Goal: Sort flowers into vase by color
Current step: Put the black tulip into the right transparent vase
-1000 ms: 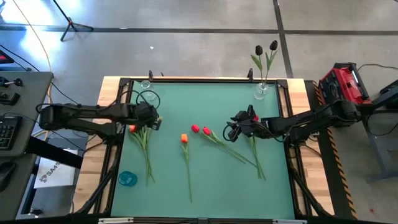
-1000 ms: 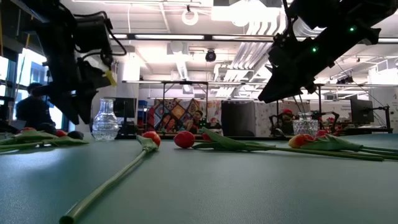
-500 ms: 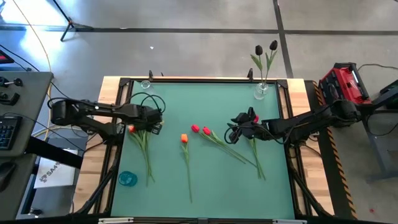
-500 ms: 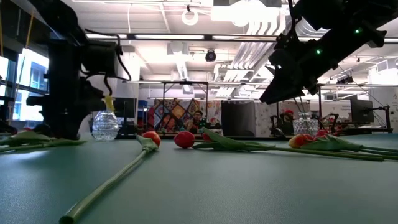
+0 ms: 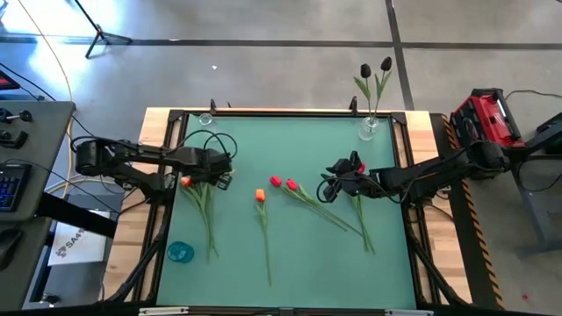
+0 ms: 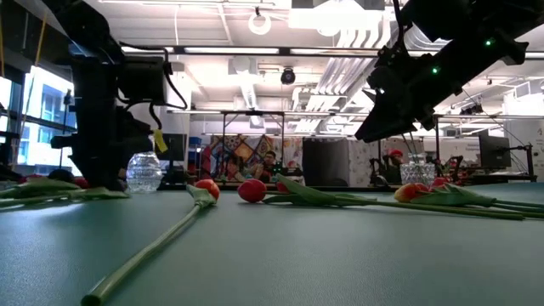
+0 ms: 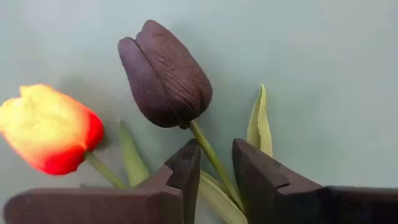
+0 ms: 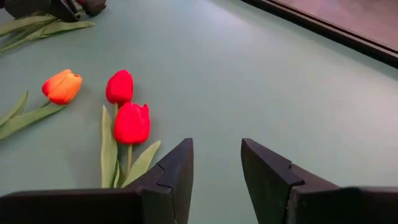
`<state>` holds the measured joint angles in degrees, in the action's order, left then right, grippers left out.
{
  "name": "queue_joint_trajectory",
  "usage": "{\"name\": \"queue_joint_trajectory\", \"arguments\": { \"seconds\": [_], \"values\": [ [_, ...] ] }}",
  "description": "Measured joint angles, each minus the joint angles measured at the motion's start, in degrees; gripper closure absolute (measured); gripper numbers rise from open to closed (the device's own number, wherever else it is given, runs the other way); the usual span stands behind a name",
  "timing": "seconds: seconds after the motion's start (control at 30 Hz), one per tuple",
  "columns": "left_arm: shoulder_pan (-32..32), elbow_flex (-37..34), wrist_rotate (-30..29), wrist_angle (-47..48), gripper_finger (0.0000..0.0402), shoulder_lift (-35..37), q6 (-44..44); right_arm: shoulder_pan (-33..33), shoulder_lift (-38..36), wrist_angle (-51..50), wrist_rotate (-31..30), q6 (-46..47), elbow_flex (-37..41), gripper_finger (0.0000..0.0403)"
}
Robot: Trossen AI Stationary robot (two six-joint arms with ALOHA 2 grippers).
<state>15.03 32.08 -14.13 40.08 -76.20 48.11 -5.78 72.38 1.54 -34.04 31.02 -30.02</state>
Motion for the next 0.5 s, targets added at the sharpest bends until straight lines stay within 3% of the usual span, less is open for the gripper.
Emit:
{"name": "queue_joint_trajectory", "arguments": {
  "seconds": [0.27,0.5],
  "values": [
    [0.0,0.0,1.0,-4.9,0.0393,0.0,-4.0,-0.6,1.5,0.2,-2.0,4.2,0.0,0.0281],
    [0.0,0.0,3.6,-12.5,0.0399,2.4,-8.0,-2.7,9.1,9.6,-1.4,10.6,0.0,0.0281]
  ]
}}
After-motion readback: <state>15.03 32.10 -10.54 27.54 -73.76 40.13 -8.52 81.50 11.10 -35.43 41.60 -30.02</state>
